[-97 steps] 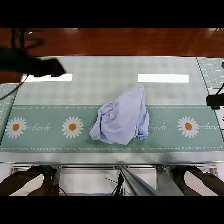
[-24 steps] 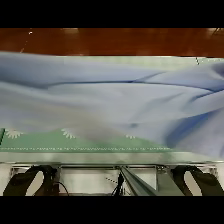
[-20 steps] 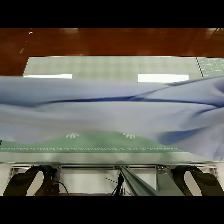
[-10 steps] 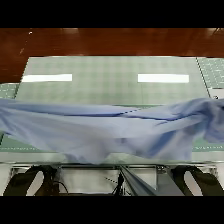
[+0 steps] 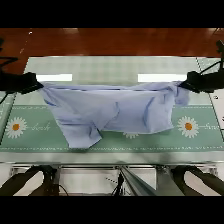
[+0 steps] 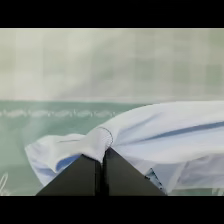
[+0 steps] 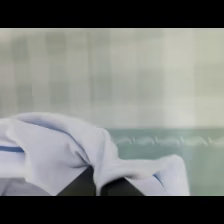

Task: Fold the shirts.

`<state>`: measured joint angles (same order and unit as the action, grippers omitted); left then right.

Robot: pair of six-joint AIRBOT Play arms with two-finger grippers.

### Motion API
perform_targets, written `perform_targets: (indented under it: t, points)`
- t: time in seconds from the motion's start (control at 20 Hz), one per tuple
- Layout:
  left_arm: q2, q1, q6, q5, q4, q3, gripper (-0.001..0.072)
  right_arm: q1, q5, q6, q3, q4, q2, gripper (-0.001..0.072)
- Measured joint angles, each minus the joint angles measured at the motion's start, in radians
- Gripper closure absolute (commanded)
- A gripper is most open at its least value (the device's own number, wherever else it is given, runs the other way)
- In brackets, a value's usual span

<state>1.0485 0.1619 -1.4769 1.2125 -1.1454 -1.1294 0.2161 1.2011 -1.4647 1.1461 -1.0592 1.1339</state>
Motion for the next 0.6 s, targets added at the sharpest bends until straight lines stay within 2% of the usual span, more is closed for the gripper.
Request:
perform_targets:
  t: [0.15,0.3,0.35,0.4,0.45,0.55,0.6]
  points:
    - [0.144,0.000,0.003,-0.095,0.045,0.006,0.0692,0.000,-0.139,-0.002,-0.006,0.068,0.119,0.0695]
    - [0.262,-0.015,0.003,-0.143,0.084,0.009,0.0692,0.000,-0.200,0.002,-0.008,0.091,0.220,0.0689]
    - [0.291,-0.022,0.003,-0.143,0.090,0.010,0.0689,0.000,-0.202,0.006,-0.008,0.092,0.251,0.0605]
    - [0.319,-0.027,0.003,-0.153,0.098,0.010,0.0640,0.000,-0.205,0.010,-0.008,0.098,0.274,0.0455]
    - [0.338,-0.030,0.003,-0.158,0.101,0.010,0.0506,0.001,-0.206,0.018,-0.008,0.102,0.292,0.0356]
    - [0.361,-0.018,0.003,-0.150,0.106,-0.005,0.0230,0.010,-0.191,0.048,0.006,0.115,0.307,0.0345]
    - [0.368,-0.002,0.003,-0.129,0.107,-0.025,0.0146,0.020,-0.170,0.069,0.023,0.116,0.306,0.0344]
